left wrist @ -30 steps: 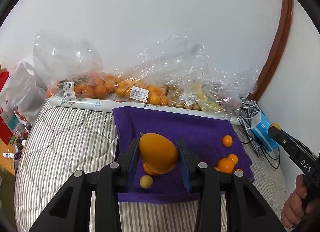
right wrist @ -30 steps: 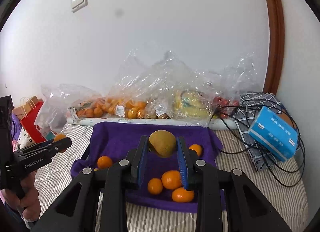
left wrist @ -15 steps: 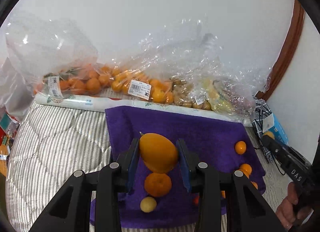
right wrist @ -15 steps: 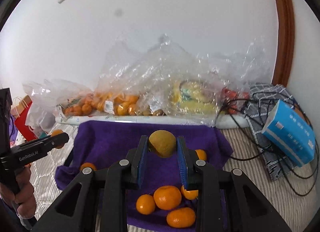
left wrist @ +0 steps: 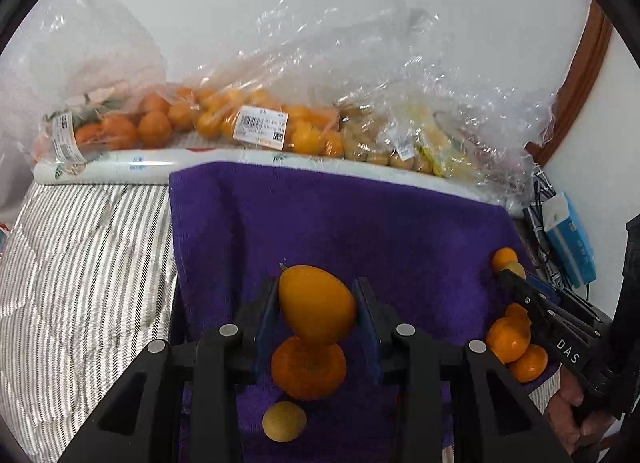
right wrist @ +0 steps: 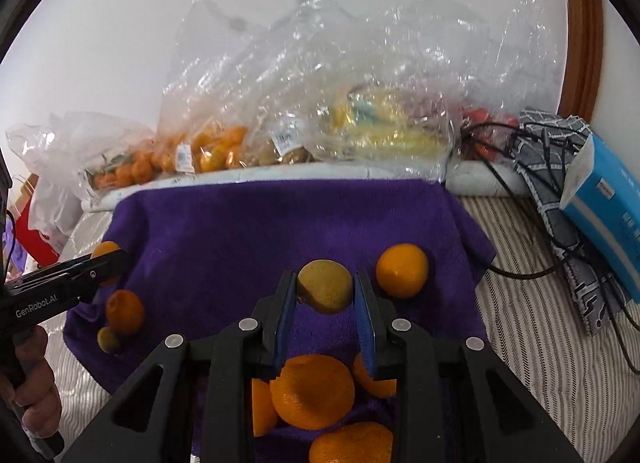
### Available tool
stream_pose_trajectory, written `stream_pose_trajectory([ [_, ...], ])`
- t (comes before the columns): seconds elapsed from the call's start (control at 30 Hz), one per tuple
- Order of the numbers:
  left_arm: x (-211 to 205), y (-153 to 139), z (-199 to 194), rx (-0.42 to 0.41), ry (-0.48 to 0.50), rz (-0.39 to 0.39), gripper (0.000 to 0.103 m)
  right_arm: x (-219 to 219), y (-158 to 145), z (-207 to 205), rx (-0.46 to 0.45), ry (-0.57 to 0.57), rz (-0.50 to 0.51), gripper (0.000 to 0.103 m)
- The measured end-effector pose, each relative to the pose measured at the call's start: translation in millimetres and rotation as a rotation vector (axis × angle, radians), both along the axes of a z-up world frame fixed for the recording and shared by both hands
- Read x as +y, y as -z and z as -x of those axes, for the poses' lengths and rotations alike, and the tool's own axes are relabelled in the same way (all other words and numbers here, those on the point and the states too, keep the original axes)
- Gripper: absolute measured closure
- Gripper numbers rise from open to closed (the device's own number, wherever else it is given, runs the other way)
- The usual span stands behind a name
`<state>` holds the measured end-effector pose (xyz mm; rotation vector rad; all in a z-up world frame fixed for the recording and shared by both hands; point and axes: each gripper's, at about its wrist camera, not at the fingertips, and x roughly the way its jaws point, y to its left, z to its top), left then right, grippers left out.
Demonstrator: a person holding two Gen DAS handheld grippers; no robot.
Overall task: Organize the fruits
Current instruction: 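Lower both fruits onto the towel and open both grippers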
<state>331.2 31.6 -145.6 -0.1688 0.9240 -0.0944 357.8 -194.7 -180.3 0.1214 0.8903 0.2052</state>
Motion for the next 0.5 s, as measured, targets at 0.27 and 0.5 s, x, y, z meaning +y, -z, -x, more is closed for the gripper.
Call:
stream_pose_trajectory([
  [0.27, -4, 8, -5, 0.013, 0.016, -0.019, 0.07, 8, 14, -2, 0.032, -0.024, 0.032, 0.075],
  [0.5, -10, 7, -4, 0.0, 0.047, -0.028, 0.07, 10, 18, -4, 0.04, -0.024, 0.038, 0.075],
])
